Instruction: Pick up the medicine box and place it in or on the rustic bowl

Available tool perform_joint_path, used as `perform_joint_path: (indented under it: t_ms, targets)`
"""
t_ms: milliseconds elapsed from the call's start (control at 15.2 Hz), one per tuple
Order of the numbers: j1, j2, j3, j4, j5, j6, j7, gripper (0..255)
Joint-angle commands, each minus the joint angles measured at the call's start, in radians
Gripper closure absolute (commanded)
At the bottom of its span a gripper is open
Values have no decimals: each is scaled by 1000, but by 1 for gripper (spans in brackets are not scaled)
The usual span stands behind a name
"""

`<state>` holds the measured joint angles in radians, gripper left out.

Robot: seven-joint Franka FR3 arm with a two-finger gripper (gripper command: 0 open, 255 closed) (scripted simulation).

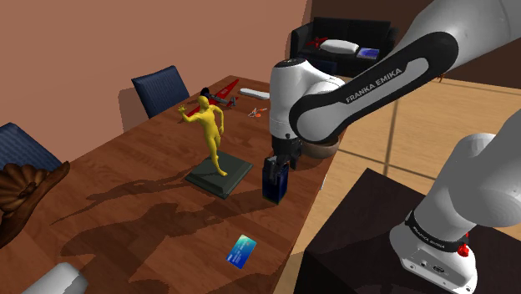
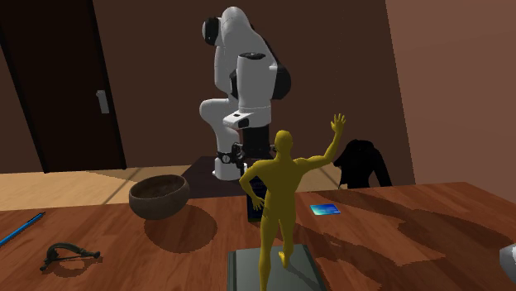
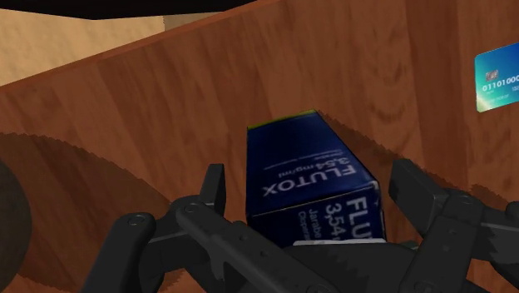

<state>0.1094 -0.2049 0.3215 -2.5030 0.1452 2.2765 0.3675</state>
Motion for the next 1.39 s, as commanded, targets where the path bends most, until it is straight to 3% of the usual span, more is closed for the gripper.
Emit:
perform_joint_path:
  t_ms: [0,198,264,858,1320]
  targets:
    - [0,1,0,-1,0,2,0,0]
    - [0,1,0,-1,0,2,0,0]
    - [0,1,0,-1,0,2,0,255]
    - [0,1,0,-1,0,2,0,255]
    - [2,-59,-10,46,8,-104,-5,255]
